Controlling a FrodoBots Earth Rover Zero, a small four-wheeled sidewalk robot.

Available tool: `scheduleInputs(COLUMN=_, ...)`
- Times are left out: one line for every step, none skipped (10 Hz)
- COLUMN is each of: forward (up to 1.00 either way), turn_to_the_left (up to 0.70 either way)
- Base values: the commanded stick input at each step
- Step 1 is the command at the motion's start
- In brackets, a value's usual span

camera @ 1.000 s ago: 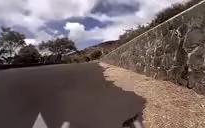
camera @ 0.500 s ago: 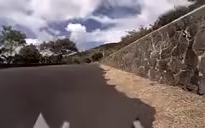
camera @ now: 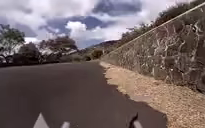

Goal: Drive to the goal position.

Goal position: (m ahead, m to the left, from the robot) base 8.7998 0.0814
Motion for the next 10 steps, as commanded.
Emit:
scheduleInputs(forward=0.5, turn_to_the_left=0.0)
scheduleInputs(forward=0.5, turn_to_the_left=0.0)
scheduleInputs(forward=0.5, turn_to_the_left=0.0)
scheduleInputs(forward=0.5, turn_to_the_left=0.0)
scheduleInputs(forward=0.5, turn_to_the_left=0.0)
scheduleInputs(forward=0.5, turn_to_the_left=0.0)
scheduleInputs(forward=0.5, turn_to_the_left=0.0)
scheduleInputs(forward=0.5, turn_to_the_left=0.0)
scheduleInputs(forward=0.5, turn_to_the_left=0.0)
scheduleInputs(forward=0.5, turn_to_the_left=0.0)
